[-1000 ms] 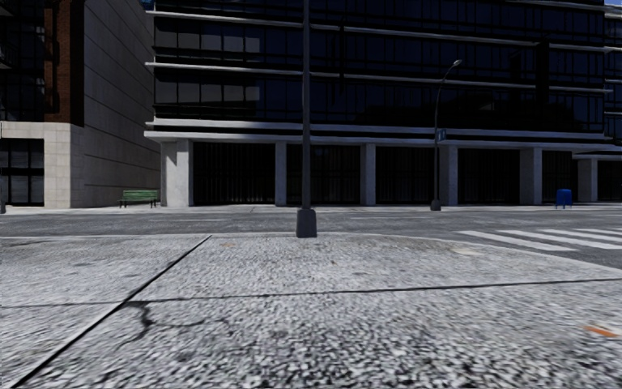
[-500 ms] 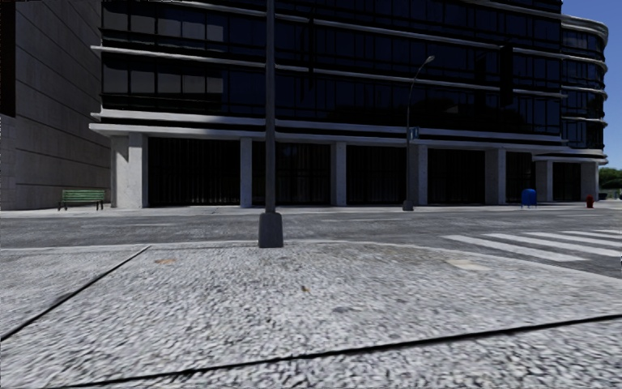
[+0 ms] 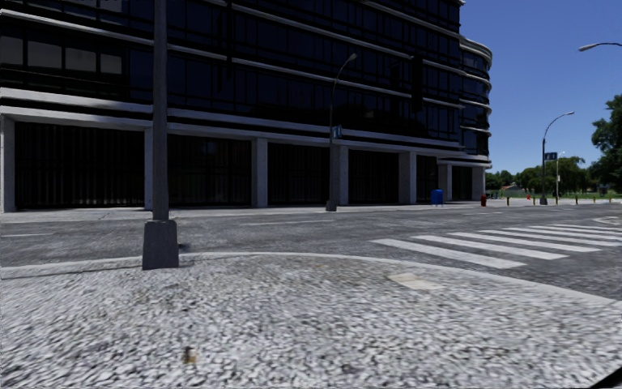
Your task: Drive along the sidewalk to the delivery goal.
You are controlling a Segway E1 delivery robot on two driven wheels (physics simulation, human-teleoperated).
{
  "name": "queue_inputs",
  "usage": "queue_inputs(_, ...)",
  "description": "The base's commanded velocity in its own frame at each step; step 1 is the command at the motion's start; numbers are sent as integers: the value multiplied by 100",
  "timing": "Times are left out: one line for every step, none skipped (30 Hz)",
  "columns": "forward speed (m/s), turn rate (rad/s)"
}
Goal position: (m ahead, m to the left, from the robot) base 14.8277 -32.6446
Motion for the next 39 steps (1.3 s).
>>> queue_inputs(200,-53)
queue_inputs(200,-53)
queue_inputs(200,-51)
queue_inputs(200,-49)
queue_inputs(200,-49)
queue_inputs(200,-49)
queue_inputs(200,-48)
queue_inputs(200,-48)
queue_inputs(200,-47)
queue_inputs(200,-45)
queue_inputs(200,-45)
queue_inputs(200,-44)
queue_inputs(200,-43)
queue_inputs(200,-43)
queue_inputs(200,-43)
queue_inputs(200,-43)
queue_inputs(200,-43)
queue_inputs(200,-43)
queue_inputs(200,-43)
queue_inputs(200,-43)
queue_inputs(200,-43)
queue_inputs(200,-43)
queue_inputs(200,-43)
queue_inputs(200,-43)
queue_inputs(200,-43)
queue_inputs(200,-43)
queue_inputs(200,-43)
queue_inputs(200,-43)
queue_inputs(200,-43)
queue_inputs(200,-43)
queue_inputs(200,-50)
queue_inputs(200,-50)
queue_inputs(200,-54)
queue_inputs(200,-55)
queue_inputs(200,-56)
queue_inputs(200,-56)
queue_inputs(200,-56)
queue_inputs(200,-56)
queue_inputs(200,-56)
